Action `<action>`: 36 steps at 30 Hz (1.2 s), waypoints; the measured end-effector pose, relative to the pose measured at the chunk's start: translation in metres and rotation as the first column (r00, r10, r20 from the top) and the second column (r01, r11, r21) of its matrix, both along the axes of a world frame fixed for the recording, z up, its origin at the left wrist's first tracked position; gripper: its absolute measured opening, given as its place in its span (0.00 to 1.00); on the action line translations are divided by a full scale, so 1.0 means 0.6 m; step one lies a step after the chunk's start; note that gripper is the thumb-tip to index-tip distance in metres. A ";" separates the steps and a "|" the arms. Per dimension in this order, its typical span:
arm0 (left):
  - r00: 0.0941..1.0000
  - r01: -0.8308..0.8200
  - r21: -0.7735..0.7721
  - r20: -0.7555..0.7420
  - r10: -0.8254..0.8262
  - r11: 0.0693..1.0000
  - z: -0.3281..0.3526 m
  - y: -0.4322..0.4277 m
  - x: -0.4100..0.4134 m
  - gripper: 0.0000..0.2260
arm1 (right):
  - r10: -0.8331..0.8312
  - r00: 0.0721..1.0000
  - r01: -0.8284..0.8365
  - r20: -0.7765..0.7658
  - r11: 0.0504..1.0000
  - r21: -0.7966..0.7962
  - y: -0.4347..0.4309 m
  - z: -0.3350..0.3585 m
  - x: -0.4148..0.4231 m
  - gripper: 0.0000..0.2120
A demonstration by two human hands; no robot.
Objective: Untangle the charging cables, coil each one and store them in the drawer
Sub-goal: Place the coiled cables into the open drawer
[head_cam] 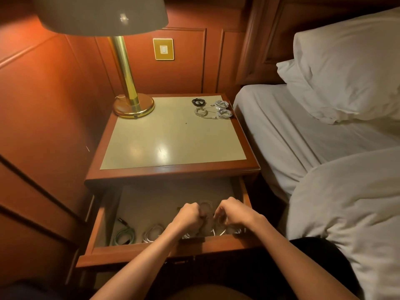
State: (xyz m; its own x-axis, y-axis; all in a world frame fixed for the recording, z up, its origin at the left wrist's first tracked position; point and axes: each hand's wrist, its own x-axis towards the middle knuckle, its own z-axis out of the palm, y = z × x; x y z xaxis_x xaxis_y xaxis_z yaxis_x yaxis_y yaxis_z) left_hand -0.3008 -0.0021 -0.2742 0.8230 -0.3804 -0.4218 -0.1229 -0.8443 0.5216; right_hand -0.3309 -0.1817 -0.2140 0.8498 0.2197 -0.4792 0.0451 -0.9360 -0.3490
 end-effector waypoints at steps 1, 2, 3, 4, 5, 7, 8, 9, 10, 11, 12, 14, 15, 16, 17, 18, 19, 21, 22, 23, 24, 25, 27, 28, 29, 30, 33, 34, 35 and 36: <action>1.000 0.003 0.002 0.029 -0.003 1.000 0.002 -0.005 -0.004 0.11 | -0.002 1.000 0.002 -0.004 1.000 0.006 -0.001 -0.007 -0.001 0.17; 0.999 0.013 0.005 0.052 -0.013 1.000 0.008 -0.010 -0.009 0.09 | -0.001 1.000 0.001 -0.004 1.000 0.015 0.000 -0.012 -0.002 0.16; 0.997 0.026 0.005 0.066 -0.027 1.000 0.012 -0.015 -0.013 0.09 | 0.001 1.000 -0.001 0.001 1.000 0.021 -0.001 -0.017 -0.003 0.16; 0.997 0.039 0.004 0.070 -0.040 0.999 0.013 -0.018 -0.015 0.09 | 0.001 1.000 -0.001 0.015 1.000 0.028 -0.001 -0.019 -0.004 0.15; 0.996 0.052 0.001 0.075 -0.052 0.999 0.011 -0.017 -0.016 0.09 | -0.008 1.000 0.007 0.029 0.999 0.036 -0.002 -0.021 -0.005 0.14; 0.995 0.071 0.000 0.064 -0.071 0.997 0.004 -0.008 -0.015 0.09 | -0.025 0.999 0.024 0.036 0.999 0.043 -0.003 -0.022 -0.005 0.16; 0.995 0.081 0.000 0.051 -0.081 0.997 0.000 -0.001 -0.014 0.09 | -0.026 0.999 0.025 0.022 0.999 0.045 -0.004 -0.022 -0.005 0.18; 0.995 0.096 -0.004 0.039 -0.096 0.995 -0.004 0.005 -0.014 0.09 | -0.021 1.000 0.021 -0.005 0.999 0.050 -0.006 -0.022 -0.005 0.20; 0.992 0.121 -0.012 0.028 -0.121 0.993 -0.005 0.010 -0.015 0.09 | -0.008 0.999 0.010 -0.040 0.998 0.059 -0.009 -0.020 -0.005 0.22; 0.988 0.151 -0.018 0.020 -0.151 0.988 -0.005 0.012 -0.017 0.10 | 0.010 0.997 -0.005 -0.079 0.997 0.071 -0.014 -0.020 -0.004 0.23; 0.984 0.177 -0.020 0.014 -0.177 0.984 -0.003 0.013 -0.019 0.12 | 0.030 0.994 -0.021 -0.109 0.996 0.086 -0.018 -0.019 -0.004 0.22; 0.982 0.190 -0.034 0.013 -0.190 0.981 -0.001 0.012 -0.017 0.14 | 0.019 0.992 -0.004 -0.124 0.992 0.123 -0.021 -0.018 -0.002 0.18; 0.982 0.188 -0.040 0.015 -0.188 0.981 -0.001 0.012 -0.015 0.13 | -0.013 0.994 0.028 -0.107 0.989 0.142 -0.019 -0.019 -0.001 0.15; 0.982 0.186 -0.046 0.012 -0.186 0.981 0.002 0.009 -0.015 0.12 | -0.039 0.996 0.050 -0.077 0.988 0.149 -0.015 -0.022 0.001 0.12; 0.984 0.179 -0.043 0.008 -0.179 0.983 0.002 0.008 -0.014 0.10 | -0.054 0.997 0.061 -0.047 0.988 0.144 -0.008 -0.025 0.004 0.11; 0.987 0.162 -0.035 0.007 -0.162 0.986 0.004 0.008 -0.015 0.09 | -0.055 0.998 0.059 -0.027 0.990 0.130 -0.001 -0.028 0.007 0.10; 0.991 0.137 -0.023 0.009 -0.137 0.990 0.001 0.010 -0.015 0.09 | -0.053 0.998 0.055 -0.012 0.992 0.116 0.008 -0.032 0.009 0.10; 0.997 0.082 -0.014 0.011 -0.082 0.997 -0.008 0.016 -0.009 0.14 | -0.056 0.998 0.054 0.022 0.995 0.088 0.023 -0.041 0.011 0.08; 0.999 0.051 -0.011 0.010 -0.051 0.999 -0.012 0.021 -0.005 0.17 | -0.062 0.997 0.058 0.041 0.995 0.075 0.028 -0.044 0.010 0.08; 1.000 0.028 -0.014 0.016 -0.027 1.000 -0.009 0.026 0.000 0.17 | -0.068 0.996 0.064 0.061 0.996 0.068 0.032 -0.049 0.009 0.09; 1.000 0.017 -0.017 0.023 -0.016 1.000 -0.002 0.032 0.004 0.17 | -0.068 0.995 0.063 0.075 0.996 0.065 0.035 -0.053 0.007 0.09; 0.999 0.008 -0.020 0.045 -0.007 1.000 0.006 0.037 0.008 0.15 | -0.057 0.995 0.052 0.085 0.997 0.061 0.036 -0.055 0.004 0.10; 0.994 -0.018 -0.024 0.111 0.020 1.000 0.020 0.042 0.013 0.12 | 0.012 0.996 -0.016 0.092 0.999 0.042 0.038 -0.056 0.000 0.10; 0.988 -0.041 -0.020 0.148 0.043 0.999 0.025 0.044 0.015 0.11 | 0.055 0.994 -0.057 0.094 0.998 0.027 0.038 -0.056 -0.001 0.09; 0.981 -0.073 -0.021 0.181 0.076 0.997 0.026 0.045 0.016 0.11 | 0.086 0.992 -0.088 0.096 0.996 0.011 0.039 -0.054 -0.002 0.08; 0.972 -0.108 -0.027 0.208 0.111 0.994 0.025 0.046 0.016 0.11 | 0.102 0.990 -0.102 0.094 0.995 -0.004 0.040 -0.051 -0.003 0.08; 0.962 -0.137 -0.013 0.235 0.136 0.990 0.011 0.041 0.014 0.09 | 0.094 0.991 -0.091 0.097 0.995 -0.038 0.045 -0.048 0.000 0.09; 0.967 -0.123 0.002 0.223 0.120 0.992 0.007 0.037 0.013 0.07 | 0.091 0.991 -0.087 0.099 0.995 -0.048 0.047 -0.048 0.000 0.10; 0.972 -0.113 0.007 0.208 0.109 0.994 0.004 0.031 0.012 0.07 | 0.094 0.990 -0.089 0.104 0.994 -0.057 0.049 -0.048 -0.002 0.11; 0.976 -0.104 -0.002 0.193 0.103 0.995 0.005 0.025 0.010 0.07 | 0.100 0.989 -0.093 0.105 0.993 -0.067 0.051 -0.048 -0.004 0.12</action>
